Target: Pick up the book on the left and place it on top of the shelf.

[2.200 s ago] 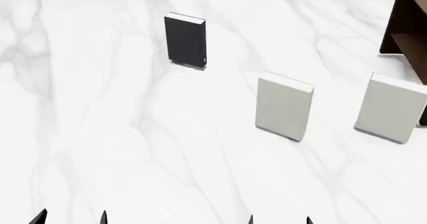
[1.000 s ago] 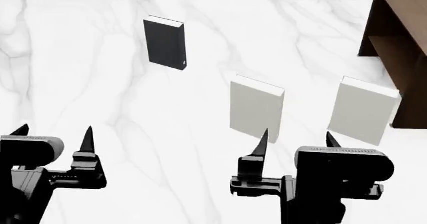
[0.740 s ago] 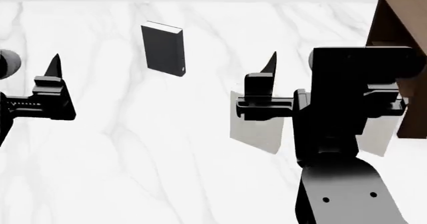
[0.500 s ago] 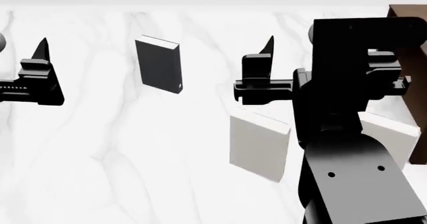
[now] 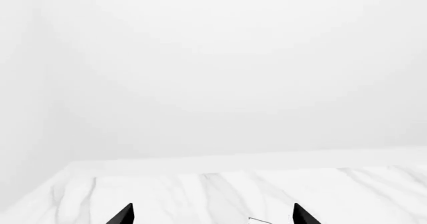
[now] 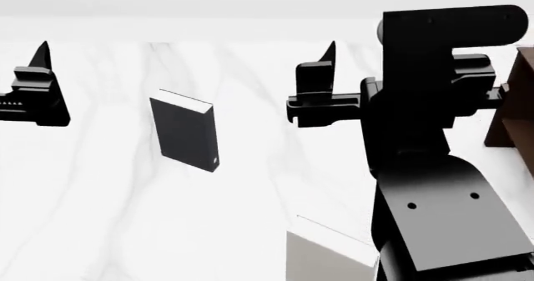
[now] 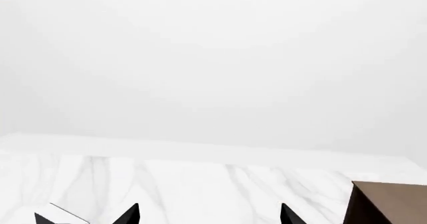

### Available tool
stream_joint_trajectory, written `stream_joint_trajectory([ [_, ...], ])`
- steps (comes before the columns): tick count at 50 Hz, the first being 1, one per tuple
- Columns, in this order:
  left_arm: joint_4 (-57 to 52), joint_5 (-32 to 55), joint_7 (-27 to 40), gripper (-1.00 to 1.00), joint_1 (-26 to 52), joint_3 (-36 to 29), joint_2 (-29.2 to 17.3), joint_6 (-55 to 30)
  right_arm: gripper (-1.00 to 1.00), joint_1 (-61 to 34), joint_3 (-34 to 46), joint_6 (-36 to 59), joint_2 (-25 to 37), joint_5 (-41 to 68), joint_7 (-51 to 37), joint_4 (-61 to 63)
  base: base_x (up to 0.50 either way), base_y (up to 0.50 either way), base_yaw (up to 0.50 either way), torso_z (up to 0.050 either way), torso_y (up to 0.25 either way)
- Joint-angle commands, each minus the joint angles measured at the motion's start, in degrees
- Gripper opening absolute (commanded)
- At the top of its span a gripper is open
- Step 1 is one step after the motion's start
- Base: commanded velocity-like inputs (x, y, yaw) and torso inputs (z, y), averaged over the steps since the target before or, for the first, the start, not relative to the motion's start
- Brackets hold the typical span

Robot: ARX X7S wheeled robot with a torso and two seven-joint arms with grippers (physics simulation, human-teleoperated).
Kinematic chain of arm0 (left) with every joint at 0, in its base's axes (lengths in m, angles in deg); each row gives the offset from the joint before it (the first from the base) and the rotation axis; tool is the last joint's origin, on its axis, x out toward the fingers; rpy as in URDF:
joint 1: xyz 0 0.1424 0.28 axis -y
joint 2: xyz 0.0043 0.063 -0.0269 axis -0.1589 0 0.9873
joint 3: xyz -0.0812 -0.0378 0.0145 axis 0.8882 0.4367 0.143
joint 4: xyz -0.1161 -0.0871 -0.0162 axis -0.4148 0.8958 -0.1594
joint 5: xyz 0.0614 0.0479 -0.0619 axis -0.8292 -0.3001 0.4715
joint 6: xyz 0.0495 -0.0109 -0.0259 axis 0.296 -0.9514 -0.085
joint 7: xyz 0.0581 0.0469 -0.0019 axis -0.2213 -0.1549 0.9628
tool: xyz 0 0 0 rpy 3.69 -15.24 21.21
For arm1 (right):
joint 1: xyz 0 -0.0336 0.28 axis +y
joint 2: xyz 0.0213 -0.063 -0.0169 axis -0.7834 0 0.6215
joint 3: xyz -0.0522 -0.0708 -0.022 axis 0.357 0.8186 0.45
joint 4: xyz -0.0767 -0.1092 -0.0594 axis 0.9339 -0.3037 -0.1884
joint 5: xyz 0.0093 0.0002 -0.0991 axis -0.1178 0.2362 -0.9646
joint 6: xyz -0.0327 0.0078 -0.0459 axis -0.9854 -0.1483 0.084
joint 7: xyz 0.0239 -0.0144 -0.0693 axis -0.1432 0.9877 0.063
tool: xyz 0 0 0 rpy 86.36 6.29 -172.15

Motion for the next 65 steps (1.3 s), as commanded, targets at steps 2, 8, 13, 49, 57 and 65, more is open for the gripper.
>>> stream_joint_trajectory([
  [2, -0.1, 0.4, 0.1, 1.00, 0.2, 0.1, -0.4, -0.3, 1.00, -0.6, 0.6, 0.5, 0.1, 0.4, -0.3, -0.4, 0.50, 0.00, 0.00, 0.000, 0.000],
  [8, -0.6, 0.6, 0.2, 1.00, 0.2, 0.4, -0.6, -0.6, 1.00, -0.6, 0.9, 1.0, 0.2, 0.7, -0.5, 0.1, 0.50, 0.00, 0.00, 0.000, 0.002],
  [13, -0.7, 0.8, 0.2, 1.00, 0.2, 0.4, -0.6, -0.7, 1.00, -0.5, 1.1, 1.0, 0.4, 1.0, -0.4, 0.3, 0.50, 0.00, 0.00, 0.000, 0.002],
  [49, -0.1, 1.5, 0.7, 1.00, 0.0, -0.2, -1.3, -0.4, 1.00, -8.9, 23.3, -3.5, 5.0, -9.0, 26.9, -16.7, 0.33, 0.00, 0.00, 0.000, 0.001],
  [57, 0.0, 1.6, 0.8, 1.00, -0.1, -0.3, -1.4, -0.2, 1.00, -7.9, 24.4, -5.5, 5.3, -8.5, 46.1, -16.9, 0.00, 0.00, 0.00, 0.000, 0.000],
  [65, 0.0, 1.8, 1.0, 1.00, -0.1, -0.5, -1.5, -0.3, 1.00, -7.5, 25.2, -6.2, 5.6, -8.0, 46.8, -16.8, 0.00, 0.00, 0.00, 0.000, 0.000],
])
